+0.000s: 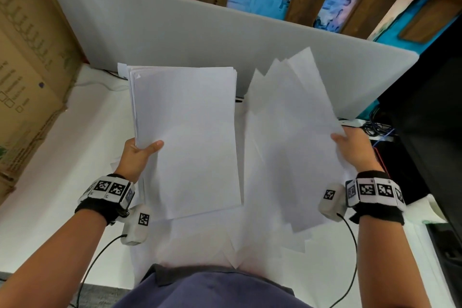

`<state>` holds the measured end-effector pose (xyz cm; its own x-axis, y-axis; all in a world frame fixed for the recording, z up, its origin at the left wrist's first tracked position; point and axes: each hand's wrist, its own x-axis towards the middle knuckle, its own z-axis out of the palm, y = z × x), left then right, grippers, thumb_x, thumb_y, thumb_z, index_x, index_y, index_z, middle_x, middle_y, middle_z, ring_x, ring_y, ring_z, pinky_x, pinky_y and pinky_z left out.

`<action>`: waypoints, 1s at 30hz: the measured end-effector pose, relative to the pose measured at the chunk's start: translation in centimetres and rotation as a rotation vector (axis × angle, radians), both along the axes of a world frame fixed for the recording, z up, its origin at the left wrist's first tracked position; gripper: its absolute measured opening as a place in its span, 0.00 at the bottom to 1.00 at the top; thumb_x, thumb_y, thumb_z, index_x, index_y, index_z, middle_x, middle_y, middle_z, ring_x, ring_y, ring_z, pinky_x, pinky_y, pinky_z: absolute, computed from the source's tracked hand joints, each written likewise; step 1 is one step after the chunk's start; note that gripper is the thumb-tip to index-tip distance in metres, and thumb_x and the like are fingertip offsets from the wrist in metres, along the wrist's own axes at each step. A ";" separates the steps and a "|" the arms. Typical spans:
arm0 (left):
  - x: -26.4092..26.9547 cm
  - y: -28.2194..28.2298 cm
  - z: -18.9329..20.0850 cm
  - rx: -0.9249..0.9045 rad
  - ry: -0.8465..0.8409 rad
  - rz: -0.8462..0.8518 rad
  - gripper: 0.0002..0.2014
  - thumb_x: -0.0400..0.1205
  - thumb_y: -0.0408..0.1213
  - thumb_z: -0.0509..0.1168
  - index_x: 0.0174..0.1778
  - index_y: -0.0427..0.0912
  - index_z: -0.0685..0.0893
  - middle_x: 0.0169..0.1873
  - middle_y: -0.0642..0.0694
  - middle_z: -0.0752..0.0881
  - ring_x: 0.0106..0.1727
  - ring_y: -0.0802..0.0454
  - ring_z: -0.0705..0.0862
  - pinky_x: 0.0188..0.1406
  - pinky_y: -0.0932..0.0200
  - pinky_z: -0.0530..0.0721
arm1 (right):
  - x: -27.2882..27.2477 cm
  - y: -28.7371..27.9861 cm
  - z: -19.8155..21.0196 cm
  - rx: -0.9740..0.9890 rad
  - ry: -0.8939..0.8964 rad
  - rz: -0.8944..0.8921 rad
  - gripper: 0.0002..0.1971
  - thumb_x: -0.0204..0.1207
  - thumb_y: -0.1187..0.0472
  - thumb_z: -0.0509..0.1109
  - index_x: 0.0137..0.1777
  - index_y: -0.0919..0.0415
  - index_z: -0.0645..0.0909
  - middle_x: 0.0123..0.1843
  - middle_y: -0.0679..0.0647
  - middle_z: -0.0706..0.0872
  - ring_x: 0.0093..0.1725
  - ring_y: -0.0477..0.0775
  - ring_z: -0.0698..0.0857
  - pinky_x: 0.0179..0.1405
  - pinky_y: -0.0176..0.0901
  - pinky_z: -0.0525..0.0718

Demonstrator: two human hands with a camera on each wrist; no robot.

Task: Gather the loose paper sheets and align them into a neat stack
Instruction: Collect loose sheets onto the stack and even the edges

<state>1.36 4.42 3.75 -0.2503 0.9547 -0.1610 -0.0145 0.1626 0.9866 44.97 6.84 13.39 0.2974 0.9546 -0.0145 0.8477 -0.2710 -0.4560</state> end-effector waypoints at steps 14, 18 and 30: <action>2.9 1.7 0.8 -0.004 -0.065 -0.015 0.11 0.79 0.28 0.66 0.57 0.37 0.80 0.41 0.50 0.85 0.43 0.55 0.83 0.45 0.60 0.79 | -0.2 -1.8 0.2 0.545 0.712 -0.387 0.17 0.81 0.64 0.63 0.67 0.72 0.75 0.62 0.60 0.82 0.60 0.52 0.81 0.68 0.43 0.77; 4.5 2.4 1.6 -0.027 -0.122 -0.076 0.13 0.79 0.29 0.66 0.60 0.38 0.79 0.44 0.47 0.85 0.45 0.54 0.84 0.48 0.58 0.80 | -4.5 -1.6 -2.0 0.405 0.898 -0.295 0.17 0.81 0.68 0.62 0.68 0.72 0.74 0.63 0.62 0.82 0.59 0.54 0.81 0.58 0.37 0.81; 6.0 3.0 2.4 -0.126 -0.161 -0.172 0.18 0.88 0.30 0.46 0.34 0.44 0.72 0.16 0.58 0.79 0.25 0.56 0.75 0.24 0.70 0.76 | -13.1 -0.9 -5.6 -0.196 1.196 -0.096 0.13 0.73 0.70 0.72 0.57 0.63 0.78 0.60 0.60 0.84 0.53 0.55 0.85 0.59 0.49 0.83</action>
